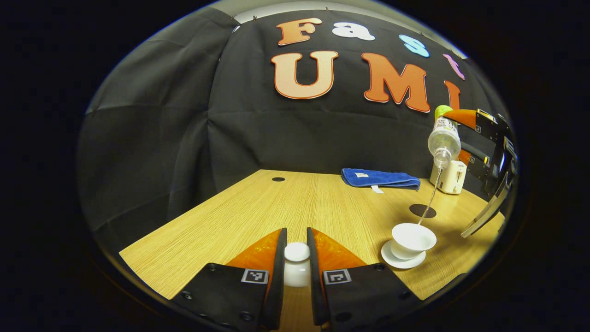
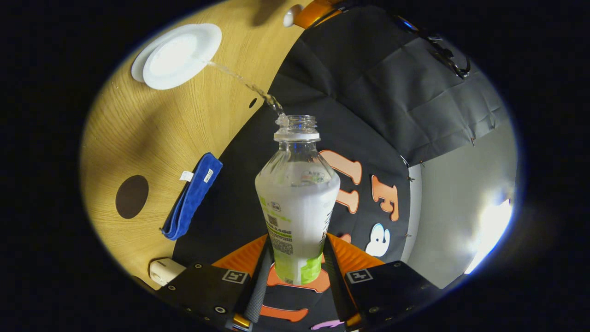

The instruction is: Open the teacup lid with one hand, grasp the water bottle and pour water into the teacup with the other hand; after pouring, place the water bottle on the coaster and then close the teacup lid.

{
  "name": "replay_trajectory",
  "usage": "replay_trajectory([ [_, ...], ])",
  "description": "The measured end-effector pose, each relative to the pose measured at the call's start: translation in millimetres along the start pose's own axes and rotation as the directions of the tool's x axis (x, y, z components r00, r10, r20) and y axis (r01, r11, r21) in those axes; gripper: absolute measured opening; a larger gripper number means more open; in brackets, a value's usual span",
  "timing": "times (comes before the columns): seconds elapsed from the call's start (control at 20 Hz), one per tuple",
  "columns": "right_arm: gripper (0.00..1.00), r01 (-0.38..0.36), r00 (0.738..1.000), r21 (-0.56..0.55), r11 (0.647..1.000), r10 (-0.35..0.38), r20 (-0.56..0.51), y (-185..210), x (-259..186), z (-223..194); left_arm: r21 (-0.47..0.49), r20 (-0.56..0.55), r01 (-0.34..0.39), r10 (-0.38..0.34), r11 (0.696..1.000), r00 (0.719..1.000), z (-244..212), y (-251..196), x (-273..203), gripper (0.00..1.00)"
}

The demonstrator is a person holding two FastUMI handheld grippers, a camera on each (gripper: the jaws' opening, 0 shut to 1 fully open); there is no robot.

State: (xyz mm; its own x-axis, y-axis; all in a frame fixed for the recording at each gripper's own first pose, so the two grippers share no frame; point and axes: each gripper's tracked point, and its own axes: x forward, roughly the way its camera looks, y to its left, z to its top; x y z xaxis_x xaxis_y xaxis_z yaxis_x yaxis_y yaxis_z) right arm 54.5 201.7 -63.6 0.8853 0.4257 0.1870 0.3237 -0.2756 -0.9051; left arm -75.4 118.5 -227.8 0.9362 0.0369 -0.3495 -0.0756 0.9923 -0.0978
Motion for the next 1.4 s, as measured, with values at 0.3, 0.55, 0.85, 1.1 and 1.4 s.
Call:
replay_trajectory([
  [0.3, 0.59, 0.011, 0.999, -0.042, 0.999, -0.009, 0.042, 6.6, -2.8, 15.9, 0.005, 0.008, 0.003, -0.003, 1.000, 1.000, 2.8, -1.6, 1.7, 0.28],
  [0.55, 0.63, 0.026, 0.997, -0.079, 0.997, -0.020, 0.080, 9.2, -5.0, 27.3, 0.008, 0.012, 0.004, -0.004, 1.000, 1.000, 2.4, -1.6, -2.5, 0.29],
  [0.85, 0.63, 0.000, 0.993, -0.093, 0.996, 0.011, 0.114, 25.0, -12.0, 42.5, 0.025, 0.026, 0.012, -0.013, 1.000, 1.000, 5.9, -7.8, -4.3, 0.28],
  [1.1, 0.63, -0.124, 0.987, 0.030, 0.992, 0.120, 0.107, 58.1, -20.6, 51.5, 0.026, 0.044, 0.035, -0.036, 0.999, 0.998, 10.6, -19.3, -5.2, 0.29],
  [1.4, 0.63, -0.276, 0.961, 0.378, 0.884, 0.261, 0.091, 94.9, -27.2, 52.8, 0.026, 0.054, 0.043, -0.044, 0.999, 0.998, 17.3, -27.2, -5.8, 0.29],
])
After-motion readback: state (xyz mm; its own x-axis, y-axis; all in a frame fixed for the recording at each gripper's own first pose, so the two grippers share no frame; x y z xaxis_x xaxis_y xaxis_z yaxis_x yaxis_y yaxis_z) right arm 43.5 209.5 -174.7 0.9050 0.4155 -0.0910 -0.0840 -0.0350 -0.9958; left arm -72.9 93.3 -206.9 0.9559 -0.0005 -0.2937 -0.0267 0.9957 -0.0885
